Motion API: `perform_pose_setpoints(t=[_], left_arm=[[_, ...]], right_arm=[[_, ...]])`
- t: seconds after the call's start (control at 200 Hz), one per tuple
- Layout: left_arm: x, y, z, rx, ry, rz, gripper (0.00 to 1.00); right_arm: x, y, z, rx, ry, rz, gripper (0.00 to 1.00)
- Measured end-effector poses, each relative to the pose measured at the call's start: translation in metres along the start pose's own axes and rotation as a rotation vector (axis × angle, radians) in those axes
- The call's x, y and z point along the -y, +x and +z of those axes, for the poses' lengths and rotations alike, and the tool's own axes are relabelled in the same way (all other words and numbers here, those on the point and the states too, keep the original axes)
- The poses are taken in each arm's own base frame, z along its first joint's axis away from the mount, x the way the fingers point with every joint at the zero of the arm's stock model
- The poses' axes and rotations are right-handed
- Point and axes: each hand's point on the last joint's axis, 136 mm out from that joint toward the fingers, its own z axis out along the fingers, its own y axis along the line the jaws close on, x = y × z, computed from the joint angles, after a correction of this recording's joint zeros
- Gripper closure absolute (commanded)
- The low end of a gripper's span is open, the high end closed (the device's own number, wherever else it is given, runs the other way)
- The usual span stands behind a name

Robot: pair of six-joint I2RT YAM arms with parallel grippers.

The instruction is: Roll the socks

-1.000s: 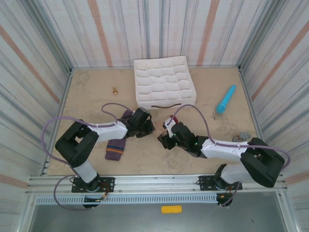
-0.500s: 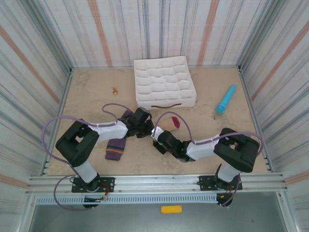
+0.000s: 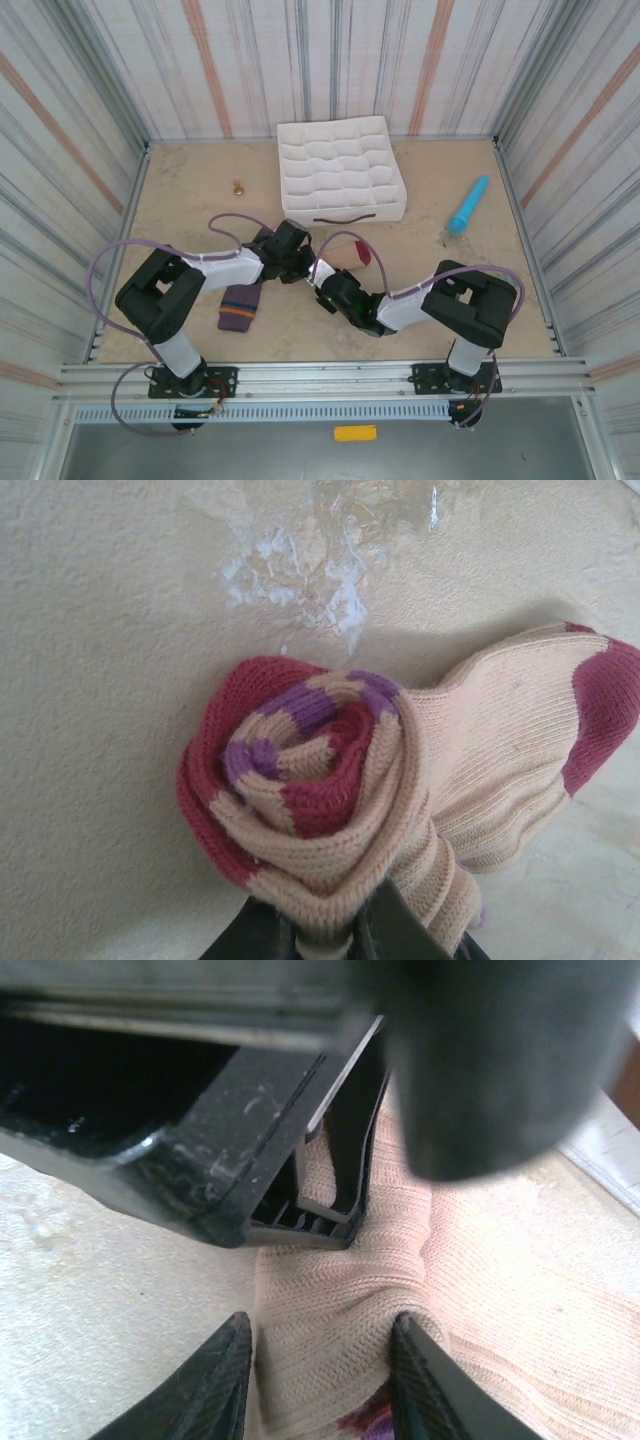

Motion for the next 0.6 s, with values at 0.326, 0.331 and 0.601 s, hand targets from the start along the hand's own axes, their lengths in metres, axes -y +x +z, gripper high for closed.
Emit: perform_pose_setpoints(t=[0.326,0.331,0.601], left_arm=[[-0.0002,-0.0034,0.0003,-0.011,0.017,-0.015,1.0],[-0.0001,-0.0034,0.0003,-0.011,0.018,-0.015,1.0],[0.0005,-0.0051,0.0001,-0.033,0.024,-0.024,1.0]], right_arm=[[0.0005,0.0001,0.0031,0.004,-0.003,0.04,1.0],[0.0004,0.0,0.0032,0.005,-0.004,0.041,1.0],[0.0019,-0.001,0.0031,0.003,-0.054,0.087,0.88]])
